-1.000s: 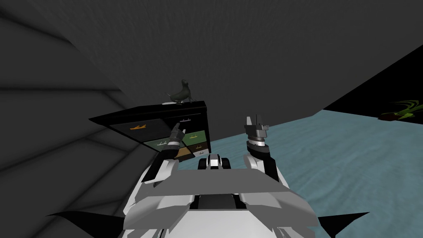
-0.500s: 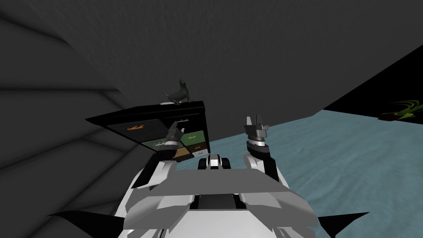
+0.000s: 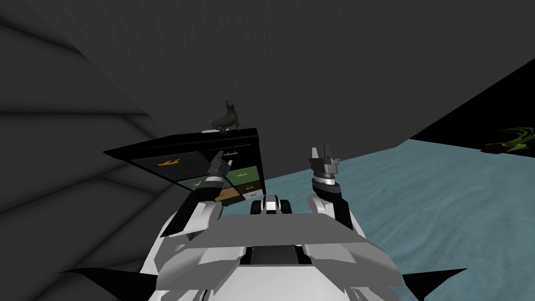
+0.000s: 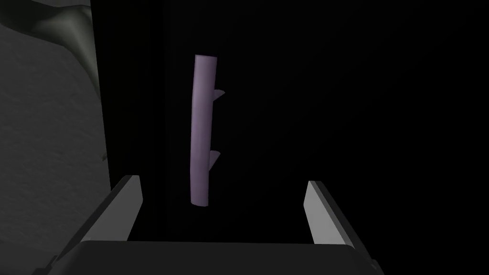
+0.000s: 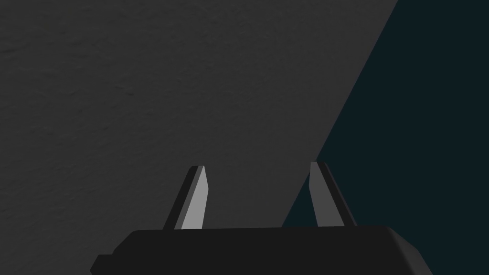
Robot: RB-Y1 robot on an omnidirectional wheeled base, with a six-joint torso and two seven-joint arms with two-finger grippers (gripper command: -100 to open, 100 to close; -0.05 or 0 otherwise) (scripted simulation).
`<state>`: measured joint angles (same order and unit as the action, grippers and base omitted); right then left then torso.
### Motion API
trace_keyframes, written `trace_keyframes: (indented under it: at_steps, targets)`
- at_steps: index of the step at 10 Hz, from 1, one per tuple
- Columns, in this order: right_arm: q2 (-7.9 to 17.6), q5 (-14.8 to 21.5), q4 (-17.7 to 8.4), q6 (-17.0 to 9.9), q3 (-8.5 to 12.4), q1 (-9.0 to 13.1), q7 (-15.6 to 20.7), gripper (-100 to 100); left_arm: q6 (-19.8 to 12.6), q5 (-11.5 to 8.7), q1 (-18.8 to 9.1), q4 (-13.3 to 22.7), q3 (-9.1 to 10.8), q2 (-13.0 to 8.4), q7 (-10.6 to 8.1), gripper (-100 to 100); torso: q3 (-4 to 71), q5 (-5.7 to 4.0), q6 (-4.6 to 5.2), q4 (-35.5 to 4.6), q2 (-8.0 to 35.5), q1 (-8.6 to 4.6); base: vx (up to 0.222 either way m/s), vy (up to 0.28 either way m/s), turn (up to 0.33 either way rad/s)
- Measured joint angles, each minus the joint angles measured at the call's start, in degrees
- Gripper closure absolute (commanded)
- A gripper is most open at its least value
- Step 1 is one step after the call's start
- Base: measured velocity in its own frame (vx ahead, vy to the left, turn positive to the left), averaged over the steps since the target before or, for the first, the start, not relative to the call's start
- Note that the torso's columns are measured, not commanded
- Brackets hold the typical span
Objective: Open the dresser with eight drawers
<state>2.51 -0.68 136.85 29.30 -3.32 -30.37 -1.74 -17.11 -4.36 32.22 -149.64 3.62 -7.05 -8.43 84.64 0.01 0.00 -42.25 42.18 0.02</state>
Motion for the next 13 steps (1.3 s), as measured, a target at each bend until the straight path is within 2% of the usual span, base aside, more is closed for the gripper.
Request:
trace_keyframes:
  at_steps: [1, 4, 7, 10, 13]
  targets:
    - [0.0, 0.0, 0.0, 0.0, 0.0, 0.0, 0.0, 0, -0.2, -0.01, -0.07, -0.02, 0.04, -0.02, -0.03, 100, -0.09, 0.0, 0.0, -0.04, 0.16, -0.02, -0.023, 0.002, -0.009]
    - [0.0, 0.0, -0.01, -0.01, 0.0, 0.02, 0.0, 0, 2.78, 0.44, 1.03, -0.37, -0.44, 0.33, 0.54, 100, 0.02, 0.37, 0.09, 0.41, -0.27, 0.23, -0.064, 0.0, 0.012]
    - [-0.01, 0.0, -0.01, -0.01, -0.01, 0.03, 0.0, 0, 0.75, -0.27, -0.51, -0.37, 0.57, -0.6, -0.2, 100, -0.04, 0.29, 0.06, 0.38, -0.18, 0.12, -0.157, -0.061, 0.021]
    - [0.0, 0.0, 0.0, 0.0, 0.0, 0.01, 0.0, 0, -0.66, -0.77, -1.05, -0.36, 1.16, -1.27, -0.68, 100, 0.3, 0.16, 0.08, 0.32, -0.56, 0.17, -0.059, -0.019, 0.076]
    - [-0.01, 0.0, 0.0, 0.0, 0.0, 0.0, 0.0, 0, 0.45, -2.22, -2.8, 0.6, -1.54, -3.91, -0.63, 100, -0.04, 0.25, -0.05, 0.28, -0.11, 0.18, -0.028, -0.031, 0.278]
